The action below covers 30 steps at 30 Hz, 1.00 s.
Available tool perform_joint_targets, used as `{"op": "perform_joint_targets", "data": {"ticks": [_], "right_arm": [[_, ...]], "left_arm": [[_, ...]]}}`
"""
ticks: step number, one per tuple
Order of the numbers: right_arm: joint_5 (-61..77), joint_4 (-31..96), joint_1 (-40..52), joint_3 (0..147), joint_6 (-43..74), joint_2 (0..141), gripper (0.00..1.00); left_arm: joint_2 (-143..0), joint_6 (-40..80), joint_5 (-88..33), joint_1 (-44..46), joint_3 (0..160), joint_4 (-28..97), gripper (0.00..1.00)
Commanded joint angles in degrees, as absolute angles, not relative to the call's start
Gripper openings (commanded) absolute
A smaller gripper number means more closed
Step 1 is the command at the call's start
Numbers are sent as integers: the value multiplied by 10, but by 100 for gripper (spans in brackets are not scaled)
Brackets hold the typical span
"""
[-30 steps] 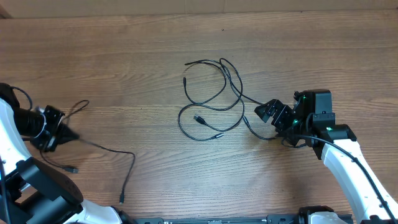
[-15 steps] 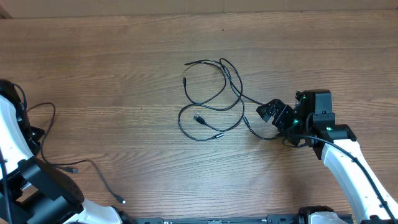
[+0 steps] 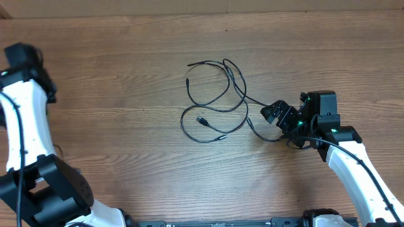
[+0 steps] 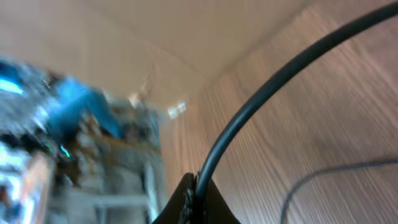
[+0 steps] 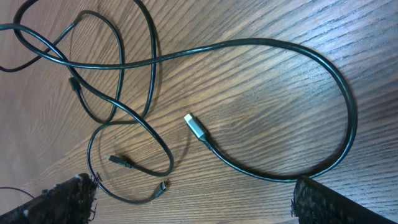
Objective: Untangle cables
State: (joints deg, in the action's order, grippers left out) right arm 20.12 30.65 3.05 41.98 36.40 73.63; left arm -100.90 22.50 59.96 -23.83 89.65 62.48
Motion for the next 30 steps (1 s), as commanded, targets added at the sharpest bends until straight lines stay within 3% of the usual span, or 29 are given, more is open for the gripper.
{"op": "perform_joint_targets", "data": {"ticks": [1, 7, 16, 20, 24, 30], "right_arm": [[195, 303, 33, 430, 364, 738, 100], [189, 303, 33, 430, 364, 738, 100], [189, 303, 33, 430, 364, 738, 100], [189, 303, 33, 430, 364, 738, 100], [189, 305, 33, 430, 364, 738, 100], [189, 310, 33, 430, 364, 738, 100]], "left_arm": [[-1009, 81, 709, -216, 899, 594, 4], [-1009, 68, 628, -197, 898, 641, 4], [-1009, -8, 349, -192, 874, 724, 4], [-1009, 62, 254, -193, 831, 716, 4], [-1009, 180, 244, -195, 766, 682, 4], [-1009, 221, 213, -195, 649, 622, 4]]}}
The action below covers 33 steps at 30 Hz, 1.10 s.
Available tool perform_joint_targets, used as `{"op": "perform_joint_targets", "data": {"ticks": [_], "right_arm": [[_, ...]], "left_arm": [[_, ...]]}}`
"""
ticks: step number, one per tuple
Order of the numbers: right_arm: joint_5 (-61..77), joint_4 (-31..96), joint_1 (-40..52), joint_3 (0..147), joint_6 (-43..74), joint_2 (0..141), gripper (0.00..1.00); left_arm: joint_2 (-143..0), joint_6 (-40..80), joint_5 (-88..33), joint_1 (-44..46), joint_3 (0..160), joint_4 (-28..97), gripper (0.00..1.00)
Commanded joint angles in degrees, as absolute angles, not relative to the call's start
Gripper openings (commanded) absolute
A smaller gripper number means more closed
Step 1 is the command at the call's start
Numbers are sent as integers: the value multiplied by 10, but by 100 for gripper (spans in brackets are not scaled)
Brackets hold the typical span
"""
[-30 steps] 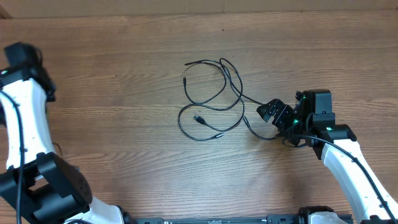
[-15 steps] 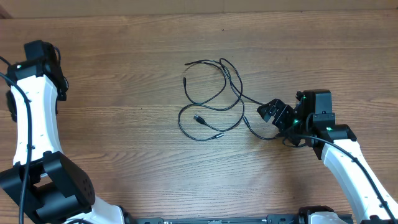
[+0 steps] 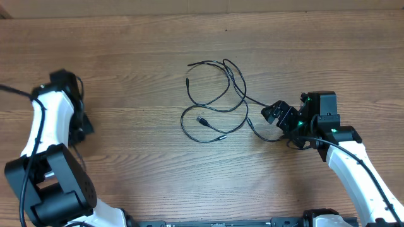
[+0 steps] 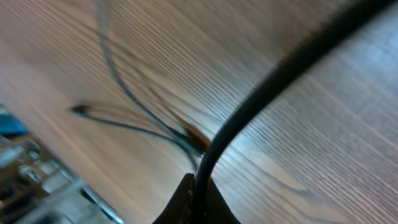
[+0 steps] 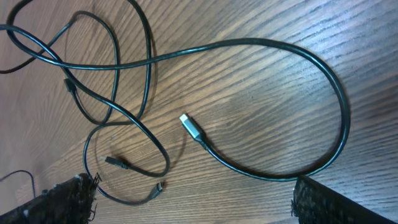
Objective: Untangle cables
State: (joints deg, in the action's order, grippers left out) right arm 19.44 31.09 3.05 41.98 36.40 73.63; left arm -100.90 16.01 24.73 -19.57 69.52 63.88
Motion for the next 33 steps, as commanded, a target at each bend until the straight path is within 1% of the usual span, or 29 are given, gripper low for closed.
{"op": "perform_joint_targets", "data": {"ticks": [1, 4, 7, 8, 9, 10, 11, 12, 14, 15, 18, 19, 23, 31, 33], "right_arm": [[189, 310, 33, 430, 364, 738, 100], [189, 310, 33, 430, 364, 738, 100], [189, 310, 33, 430, 364, 738, 100], [189, 310, 33, 430, 364, 738, 100], [189, 310, 33, 430, 364, 738, 100], [189, 310, 33, 430, 364, 738, 100], [189, 310, 33, 430, 364, 738, 100], [189, 310, 33, 430, 364, 738, 100], [189, 310, 33, 430, 364, 738, 100], [189, 310, 33, 430, 364, 738, 100], [189, 310, 33, 429, 364, 738, 100], [189, 310, 33, 429, 364, 738, 100], [189, 310, 33, 429, 364, 738, 100], [189, 310, 33, 428, 364, 738, 100], [189, 310, 33, 428, 364, 738, 100]], "left_arm": [[-1009, 237, 213, -195, 634, 612, 4], [-1009, 292, 213, -196, 592, 588, 4], [-1009, 305, 211, -196, 585, 578, 5], [-1009, 304, 211, -196, 587, 575, 7], [-1009, 303, 212, -196, 589, 576, 14], [-1009, 297, 211, -196, 592, 576, 25], [-1009, 293, 211, -198, 596, 576, 43], [-1008, 288, 211, -199, 601, 577, 54], [-1004, 279, 210, -203, 615, 582, 59], [-1002, 275, 209, -206, 625, 588, 63], [-989, 253, 183, -207, 666, 615, 95], [-984, 246, 168, -207, 680, 623, 100], [-948, 220, 81, -206, 738, 645, 100], [-866, 205, -127, -206, 809, 636, 100], [-855, 205, -210, -205, 811, 626, 99]]}}
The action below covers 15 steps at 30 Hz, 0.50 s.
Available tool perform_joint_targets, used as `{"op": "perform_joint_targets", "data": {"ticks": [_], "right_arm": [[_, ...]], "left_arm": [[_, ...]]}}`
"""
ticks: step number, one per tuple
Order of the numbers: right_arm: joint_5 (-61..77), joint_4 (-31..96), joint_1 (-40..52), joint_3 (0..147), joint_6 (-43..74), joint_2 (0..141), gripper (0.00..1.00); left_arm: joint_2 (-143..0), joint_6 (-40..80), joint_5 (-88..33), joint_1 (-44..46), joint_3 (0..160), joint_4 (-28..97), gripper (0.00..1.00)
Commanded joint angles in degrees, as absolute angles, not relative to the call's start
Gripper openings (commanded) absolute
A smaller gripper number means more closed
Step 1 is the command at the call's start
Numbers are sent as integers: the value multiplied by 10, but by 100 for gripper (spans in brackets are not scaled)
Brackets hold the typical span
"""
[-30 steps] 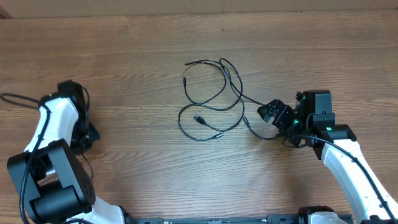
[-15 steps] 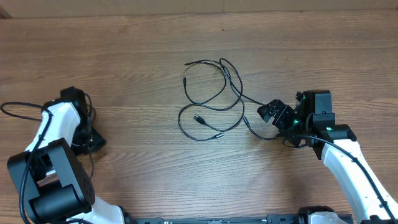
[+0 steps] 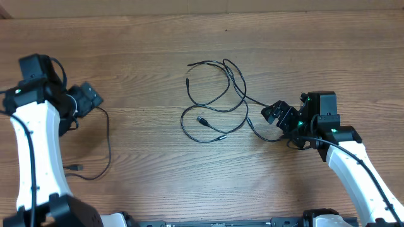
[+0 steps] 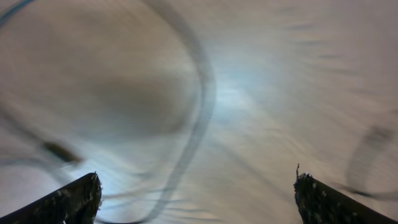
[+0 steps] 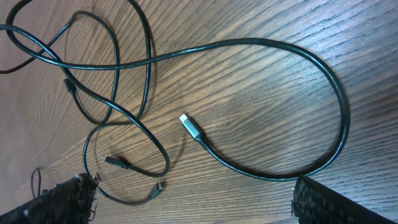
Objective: Untangle cables
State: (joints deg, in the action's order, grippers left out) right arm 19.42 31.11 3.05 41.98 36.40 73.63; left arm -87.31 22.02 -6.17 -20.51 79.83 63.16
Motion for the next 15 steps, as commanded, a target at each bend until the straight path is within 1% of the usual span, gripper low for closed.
{"op": "perform_joint_targets", "data": {"ticks": [1, 3, 5, 7, 11, 13, 15], "right_arm": [[189, 310, 33, 428, 364, 738, 100], [189, 310, 33, 428, 364, 738, 100], [189, 310, 33, 428, 364, 738, 100], [189, 310, 33, 428, 364, 738, 100], [189, 310, 33, 428, 364, 738, 100], [189, 310, 33, 428, 364, 738, 100], [189, 310, 33, 428, 364, 738, 100]], "left_arm": [[-854, 205, -254, -203, 811, 622, 100], [-856, 191, -343, -189, 810, 613, 99], [-858, 177, -367, -165, 809, 603, 100], [-858, 165, -366, -132, 809, 586, 100], [-858, 156, -339, -43, 808, 534, 100], [-858, 162, -296, 5, 808, 505, 100], [-860, 196, -243, 48, 808, 476, 100]]}}
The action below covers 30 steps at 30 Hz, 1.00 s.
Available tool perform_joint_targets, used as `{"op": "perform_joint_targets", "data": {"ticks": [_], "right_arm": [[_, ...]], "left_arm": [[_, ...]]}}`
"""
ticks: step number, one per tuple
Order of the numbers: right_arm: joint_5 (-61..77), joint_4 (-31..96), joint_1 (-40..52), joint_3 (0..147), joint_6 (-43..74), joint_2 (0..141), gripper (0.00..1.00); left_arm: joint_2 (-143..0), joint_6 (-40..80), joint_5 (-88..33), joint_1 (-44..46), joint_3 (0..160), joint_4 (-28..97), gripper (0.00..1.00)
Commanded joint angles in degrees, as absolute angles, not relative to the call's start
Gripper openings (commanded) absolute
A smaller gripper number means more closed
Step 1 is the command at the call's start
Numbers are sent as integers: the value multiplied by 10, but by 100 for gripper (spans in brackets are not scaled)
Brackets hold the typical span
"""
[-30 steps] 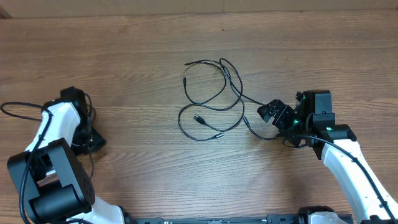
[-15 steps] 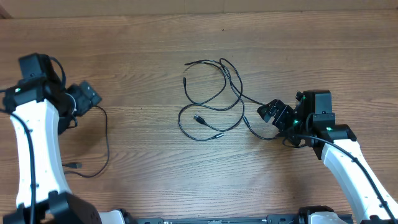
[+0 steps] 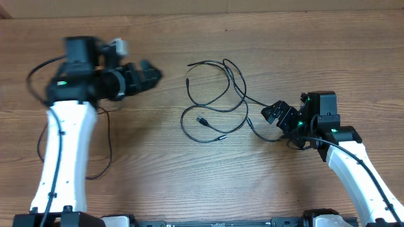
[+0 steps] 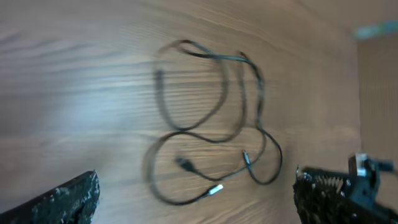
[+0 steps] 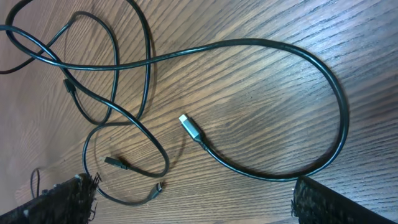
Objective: Untangle cables
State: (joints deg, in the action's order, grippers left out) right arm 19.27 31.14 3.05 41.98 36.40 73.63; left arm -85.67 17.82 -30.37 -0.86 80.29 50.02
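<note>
A tangle of thin black cables (image 3: 218,101) lies mid-table, also in the left wrist view (image 4: 214,118) and the right wrist view (image 5: 118,93). One cable loops round to a silver plug (image 5: 189,127). A single black cable (image 3: 110,148) lies apart at the left, by the left arm. My left gripper (image 3: 148,72) hangs open and empty left of the tangle, its fingers (image 4: 68,199) blurred. My right gripper (image 3: 273,112) stands open and empty at the tangle's right end, over the big loop (image 5: 329,124).
Bare wooden table (image 3: 252,183) all around. The table's far edge (image 3: 265,12) runs along the top of the overhead view. The left arm (image 3: 63,145) stretches over the left side of the table.
My left gripper, open both times, has moved from the table's left edge to the right, near the tangle, which now fills its wrist view. The right arm and the cables have not moved.
My left gripper was shut on a black cable at the far left edge, and still held it a second later, a little nearer. Then it stood open with that cable lying on the table at the left. Now it hangs beside the tangle. The right gripper stayed open.
</note>
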Motion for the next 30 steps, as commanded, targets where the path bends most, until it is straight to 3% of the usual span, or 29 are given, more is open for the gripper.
{"op": "perform_joint_targets", "data": {"ticks": [1, 13, 22, 25, 27, 30], "right_arm": [[189, 311, 33, 428, 364, 738, 100], [189, 316, 33, 428, 364, 738, 100], [189, 316, 33, 428, 364, 738, 100], [189, 316, 33, 428, 364, 738, 100], [189, 316, 33, 428, 364, 738, 100], [189, 316, 33, 428, 364, 738, 100]], "left_arm": [[-862, 218, -218, 67, 808, 462, 99], [-980, 452, -155, 223, 808, 274, 100], [-1101, 697, -157, 243, 808, 162, 100], [-1126, 721, -129, 241, 808, 126, 100], [-1142, 722, -109, 241, 808, 96, 97], [-1170, 722, -96, 241, 808, 41, 85]]}}
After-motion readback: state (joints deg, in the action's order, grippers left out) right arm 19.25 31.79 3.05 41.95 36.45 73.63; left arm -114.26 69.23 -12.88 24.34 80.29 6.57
